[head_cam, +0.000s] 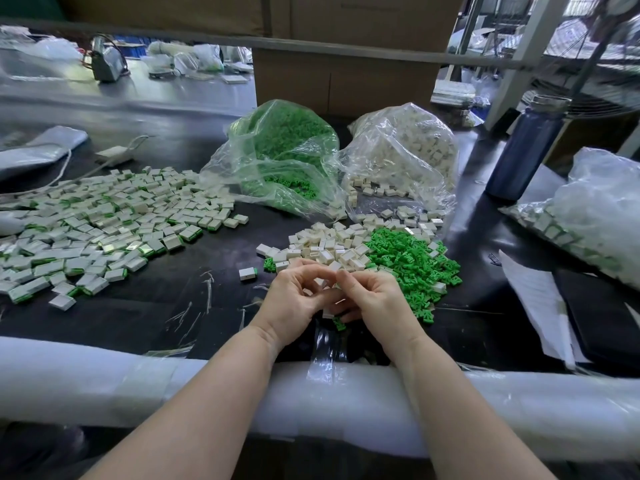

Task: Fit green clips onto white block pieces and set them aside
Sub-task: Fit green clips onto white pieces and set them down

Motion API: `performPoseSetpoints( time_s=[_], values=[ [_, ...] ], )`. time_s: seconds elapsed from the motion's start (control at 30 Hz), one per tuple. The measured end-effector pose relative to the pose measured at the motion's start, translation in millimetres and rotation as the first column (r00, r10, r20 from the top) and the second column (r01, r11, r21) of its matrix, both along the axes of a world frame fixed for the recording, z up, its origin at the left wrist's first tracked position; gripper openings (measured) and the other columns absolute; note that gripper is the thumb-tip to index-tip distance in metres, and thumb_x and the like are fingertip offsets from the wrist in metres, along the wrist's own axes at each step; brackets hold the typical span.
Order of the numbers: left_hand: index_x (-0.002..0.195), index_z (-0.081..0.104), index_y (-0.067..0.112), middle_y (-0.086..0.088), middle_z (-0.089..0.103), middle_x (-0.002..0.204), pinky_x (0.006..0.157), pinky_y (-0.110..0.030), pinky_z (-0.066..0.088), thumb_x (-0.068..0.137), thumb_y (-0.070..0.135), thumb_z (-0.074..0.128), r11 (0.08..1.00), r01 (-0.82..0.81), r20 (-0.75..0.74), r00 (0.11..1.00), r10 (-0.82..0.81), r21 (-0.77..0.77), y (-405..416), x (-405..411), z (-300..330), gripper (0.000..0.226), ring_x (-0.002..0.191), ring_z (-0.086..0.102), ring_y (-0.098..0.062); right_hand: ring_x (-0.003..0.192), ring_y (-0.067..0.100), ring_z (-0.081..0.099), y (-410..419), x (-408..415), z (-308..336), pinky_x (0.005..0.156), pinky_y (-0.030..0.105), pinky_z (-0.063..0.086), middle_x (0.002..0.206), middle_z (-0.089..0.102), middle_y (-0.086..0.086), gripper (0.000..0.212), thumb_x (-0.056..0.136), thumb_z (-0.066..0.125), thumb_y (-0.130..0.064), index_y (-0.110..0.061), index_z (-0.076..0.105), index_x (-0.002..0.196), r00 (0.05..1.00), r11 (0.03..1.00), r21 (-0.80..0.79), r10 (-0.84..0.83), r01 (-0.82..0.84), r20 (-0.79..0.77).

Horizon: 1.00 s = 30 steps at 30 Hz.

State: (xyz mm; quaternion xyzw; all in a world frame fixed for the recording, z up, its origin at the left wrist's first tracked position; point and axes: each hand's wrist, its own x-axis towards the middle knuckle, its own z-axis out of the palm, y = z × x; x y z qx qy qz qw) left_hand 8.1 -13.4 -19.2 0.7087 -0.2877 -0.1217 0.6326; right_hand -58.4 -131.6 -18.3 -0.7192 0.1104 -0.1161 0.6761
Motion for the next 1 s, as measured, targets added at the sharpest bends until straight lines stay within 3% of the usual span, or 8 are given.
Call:
performPoseSetpoints(
  time_s=[0.17,0.37,0.53,0.7,0.9,1.0],
  values=[
    [0.081,0.068,0.022,-0.001,0.056,0.096,0.066,-0.019,0.046,0.075,0.006,0.073,0.999,0.016,0.007,1.0,-0.017,0.037,0.7,0.2,-0.3,0.018,0.07,0.051,-0.015,0.054,0.006,0.062,-3.2,-1.3,1.1,0.053,0.017,0.051,0.06,0.065,-0.001,0.016,0.09,0.057,-0.014,-0.006,0.068,0.083,1.0,0.999,0.036,0.017,-0.018,0.024],
    [0.079,0.067,0.024,0.004,0.053,0.085,0.058,-0.017,0.041,0.076,0.006,0.073,0.998,0.04,0.016,0.999,-0.041,0.05,0.9,-1.7,1.0,0.018,0.061,0.043,-0.013,0.06,0.006,0.063,-3.6,-0.3,-0.1,0.055,0.016,0.05,0.067,0.067,-0.003,0.013,0.09,0.057,-0.016,-0.012,0.066,0.083,0.999,0.997,0.059,0.048,-0.047,-0.008],
    [0.081,0.067,0.021,0.0,0.05,0.09,0.059,-0.014,0.042,0.078,0.006,0.071,0.995,0.02,0.075,0.997,-0.027,0.097,0.2,-2.5,0.3,0.015,0.06,0.043,-0.008,0.059,0.005,0.06,-4.7,1.7,-2.4,0.055,0.015,0.048,0.066,0.066,-0.003,0.011,0.09,0.058,-0.014,-0.011,0.067,0.085,0.999,0.998,0.033,0.049,-0.049,-0.013],
    [0.084,0.066,0.018,-0.003,0.05,0.091,0.062,-0.009,0.041,0.08,0.005,0.069,0.993,0.035,0.091,0.995,-0.045,0.115,-0.2,-3.3,0.6,0.014,0.065,0.048,-0.008,0.051,0.004,0.052,-5.2,2.0,-4.1,0.051,0.013,0.043,0.063,0.06,0.007,0.022,0.09,0.058,-0.015,0.004,0.068,0.09,0.999,0.997,0.061,0.041,-0.039,-0.021],
    [0.08,0.058,0.028,-0.014,0.051,0.098,0.06,-0.015,0.042,0.082,0.001,0.063,0.987,0.067,0.131,0.988,-0.086,0.149,-1.0,-3.2,-3.2,0.028,0.068,0.049,-0.021,0.048,0.004,0.048,-6.0,2.1,-3.6,0.049,0.013,0.04,0.06,0.056,0.009,0.022,0.089,0.058,-0.01,0.01,0.067,0.09,1.0,0.998,0.053,0.023,-0.023,0.0],
    [0.079,0.056,0.029,-0.015,0.051,0.098,0.064,-0.016,0.042,0.082,0.0,0.06,0.981,0.085,0.137,0.985,-0.11,0.174,-1.6,-1.6,-5.3,0.03,0.069,0.05,-0.018,0.048,0.005,0.046,-6.4,2.0,-4.3,0.049,0.014,0.039,0.056,0.054,0.005,0.02,0.088,0.059,-0.009,0.009,0.068,0.087,1.0,0.999,0.05,0.016,-0.017,0.008]
  ],
)
